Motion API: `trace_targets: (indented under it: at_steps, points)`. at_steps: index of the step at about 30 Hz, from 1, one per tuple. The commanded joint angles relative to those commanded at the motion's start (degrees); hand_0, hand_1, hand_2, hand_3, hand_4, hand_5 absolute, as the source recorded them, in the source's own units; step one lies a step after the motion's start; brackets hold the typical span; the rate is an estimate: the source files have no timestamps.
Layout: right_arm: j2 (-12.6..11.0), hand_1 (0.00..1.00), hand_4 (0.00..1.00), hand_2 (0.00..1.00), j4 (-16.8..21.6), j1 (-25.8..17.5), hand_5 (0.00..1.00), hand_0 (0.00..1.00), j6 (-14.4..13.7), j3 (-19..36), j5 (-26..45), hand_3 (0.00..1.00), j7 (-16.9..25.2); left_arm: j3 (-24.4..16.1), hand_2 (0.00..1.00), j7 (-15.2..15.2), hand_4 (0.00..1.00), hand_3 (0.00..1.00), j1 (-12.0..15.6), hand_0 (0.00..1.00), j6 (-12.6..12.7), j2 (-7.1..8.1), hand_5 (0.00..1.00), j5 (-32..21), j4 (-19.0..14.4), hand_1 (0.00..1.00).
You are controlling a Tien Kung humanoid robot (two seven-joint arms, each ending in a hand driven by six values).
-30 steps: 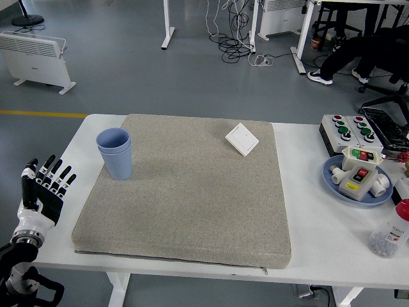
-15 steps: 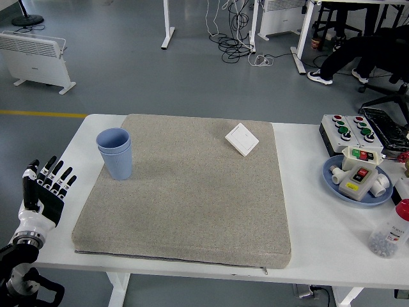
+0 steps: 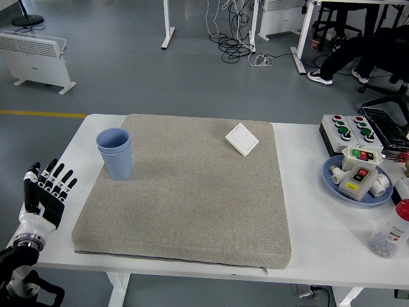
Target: Push cup pick cup insert cup
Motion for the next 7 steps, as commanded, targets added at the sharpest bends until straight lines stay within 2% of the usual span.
trace_targets:
  at_steps: [7]
  points:
    - [0.0,0.683,0.13,0.68,0.0,0.0,0.48,0.774,0.0,0.0,-0.1,0.568,-0.1,0.2,0.963,0.0,0.562,0.904,0.0,0.881,0.0,0.0,0.998,0.0,-0.2,0.897]
